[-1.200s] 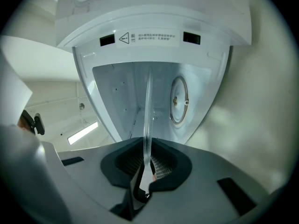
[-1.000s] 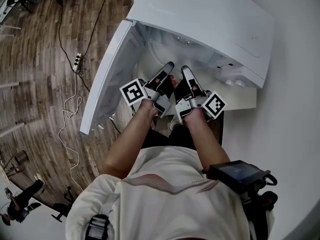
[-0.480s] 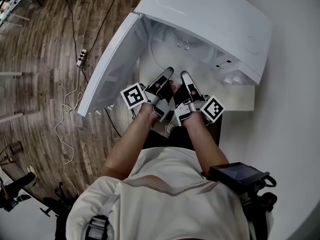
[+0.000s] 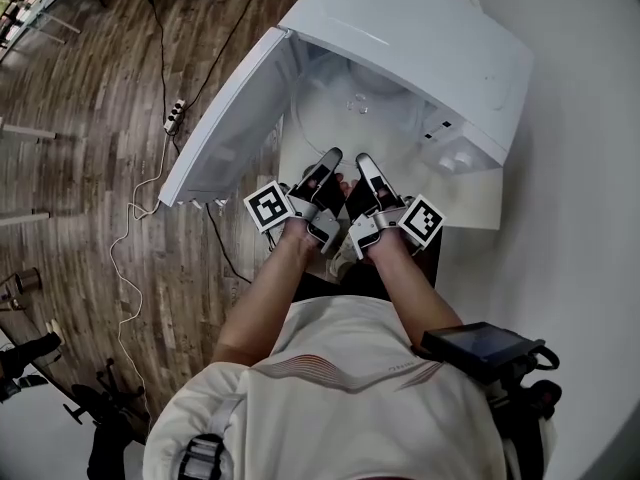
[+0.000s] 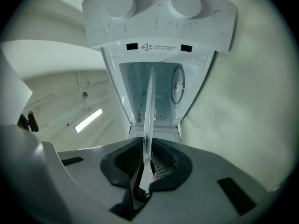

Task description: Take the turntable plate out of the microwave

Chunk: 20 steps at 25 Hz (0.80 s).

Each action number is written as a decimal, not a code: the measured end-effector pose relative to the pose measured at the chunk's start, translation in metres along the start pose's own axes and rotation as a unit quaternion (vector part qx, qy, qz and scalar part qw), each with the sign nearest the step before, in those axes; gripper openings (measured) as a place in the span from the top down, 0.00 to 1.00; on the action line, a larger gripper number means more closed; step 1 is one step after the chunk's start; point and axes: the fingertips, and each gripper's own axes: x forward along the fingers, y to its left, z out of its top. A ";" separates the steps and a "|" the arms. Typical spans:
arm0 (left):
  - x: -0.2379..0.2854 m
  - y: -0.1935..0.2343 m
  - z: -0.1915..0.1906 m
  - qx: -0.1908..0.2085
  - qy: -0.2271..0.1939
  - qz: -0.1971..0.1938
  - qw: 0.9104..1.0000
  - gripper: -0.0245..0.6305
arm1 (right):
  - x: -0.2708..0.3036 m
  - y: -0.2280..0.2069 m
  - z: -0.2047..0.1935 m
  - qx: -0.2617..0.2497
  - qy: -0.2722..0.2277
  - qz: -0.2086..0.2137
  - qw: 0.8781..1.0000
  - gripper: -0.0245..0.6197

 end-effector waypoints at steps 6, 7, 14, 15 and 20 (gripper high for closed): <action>0.008 -0.003 0.009 0.007 -0.001 -0.003 1.000 0.88 | 0.010 0.002 0.005 -0.003 0.005 0.004 1.000 0.90; 0.008 -0.003 0.009 0.008 0.002 -0.003 1.000 0.88 | 0.011 0.003 0.005 -0.003 0.003 0.005 1.000 0.90; 0.002 0.003 0.011 0.012 0.031 -0.006 0.999 0.88 | 0.009 -0.004 -0.003 -0.004 -0.024 0.006 1.000 0.90; 0.002 0.003 0.012 0.012 0.034 -0.006 0.999 0.88 | 0.009 -0.004 -0.003 -0.004 -0.027 0.006 1.000 0.90; 0.008 -0.004 0.012 0.009 0.056 -0.012 0.998 0.88 | 0.009 0.003 0.000 -0.003 -0.049 0.008 0.999 0.90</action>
